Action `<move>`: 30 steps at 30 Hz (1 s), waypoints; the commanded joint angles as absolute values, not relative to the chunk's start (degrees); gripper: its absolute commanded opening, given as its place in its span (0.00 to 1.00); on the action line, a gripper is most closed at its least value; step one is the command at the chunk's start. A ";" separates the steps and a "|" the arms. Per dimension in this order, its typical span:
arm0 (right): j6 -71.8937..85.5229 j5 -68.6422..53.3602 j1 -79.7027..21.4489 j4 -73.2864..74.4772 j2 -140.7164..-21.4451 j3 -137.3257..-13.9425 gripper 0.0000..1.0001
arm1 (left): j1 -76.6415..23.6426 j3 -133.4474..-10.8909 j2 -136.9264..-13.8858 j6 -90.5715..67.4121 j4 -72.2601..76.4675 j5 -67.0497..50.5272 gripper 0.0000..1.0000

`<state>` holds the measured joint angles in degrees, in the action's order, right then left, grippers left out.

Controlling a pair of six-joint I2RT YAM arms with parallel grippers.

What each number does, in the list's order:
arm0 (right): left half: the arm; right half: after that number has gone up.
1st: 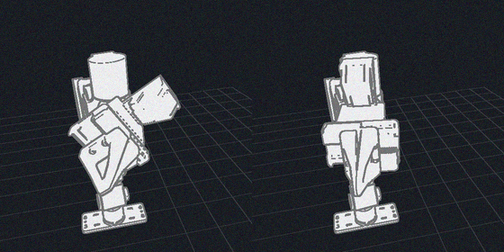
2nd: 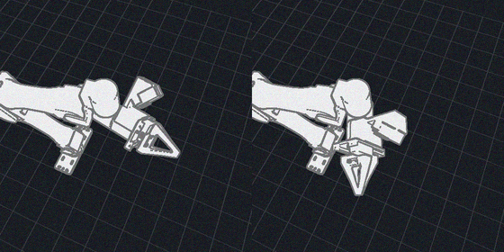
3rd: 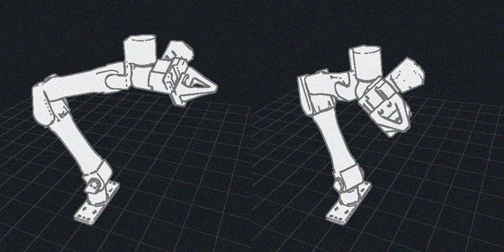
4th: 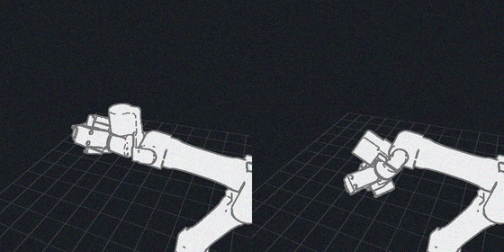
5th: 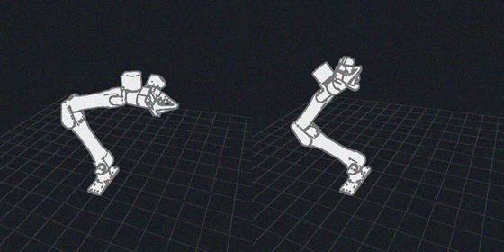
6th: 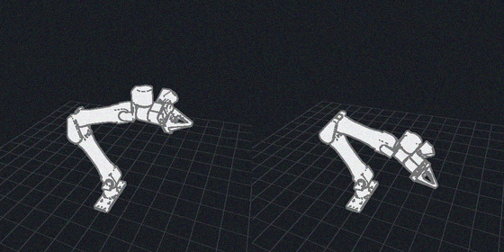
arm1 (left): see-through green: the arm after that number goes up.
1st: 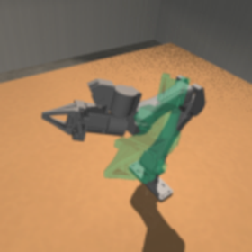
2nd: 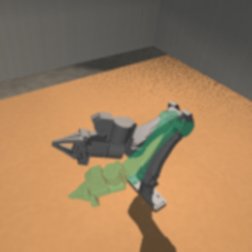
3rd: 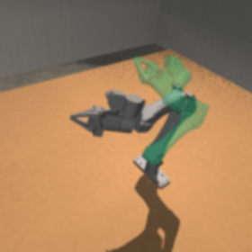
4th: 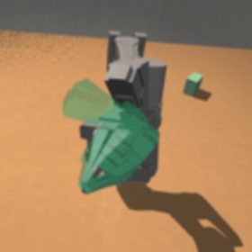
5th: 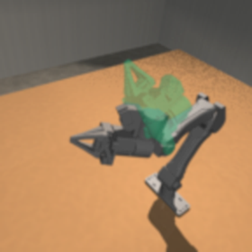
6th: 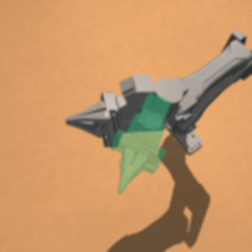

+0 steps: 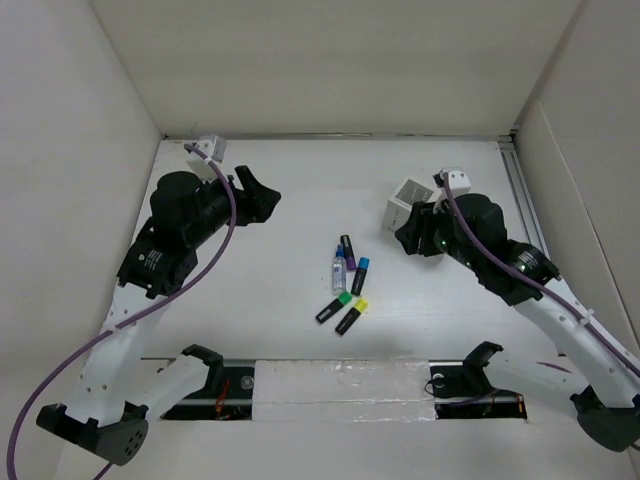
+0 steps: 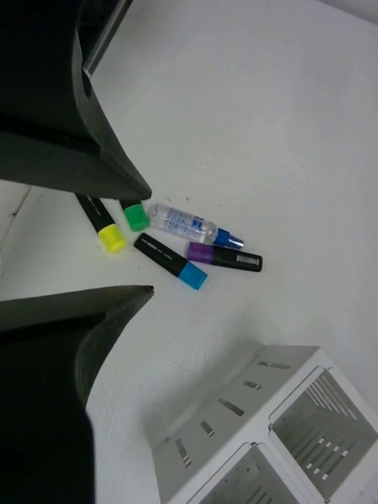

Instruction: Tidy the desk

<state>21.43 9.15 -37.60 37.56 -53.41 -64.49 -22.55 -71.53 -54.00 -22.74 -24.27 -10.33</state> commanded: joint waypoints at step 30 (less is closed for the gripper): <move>18.19 10.99 -41.22 25.49 -93.24 -72.23 0.42 | -22.85 -60.74 -44.83 -23.03 -23.73 -10.29 0.04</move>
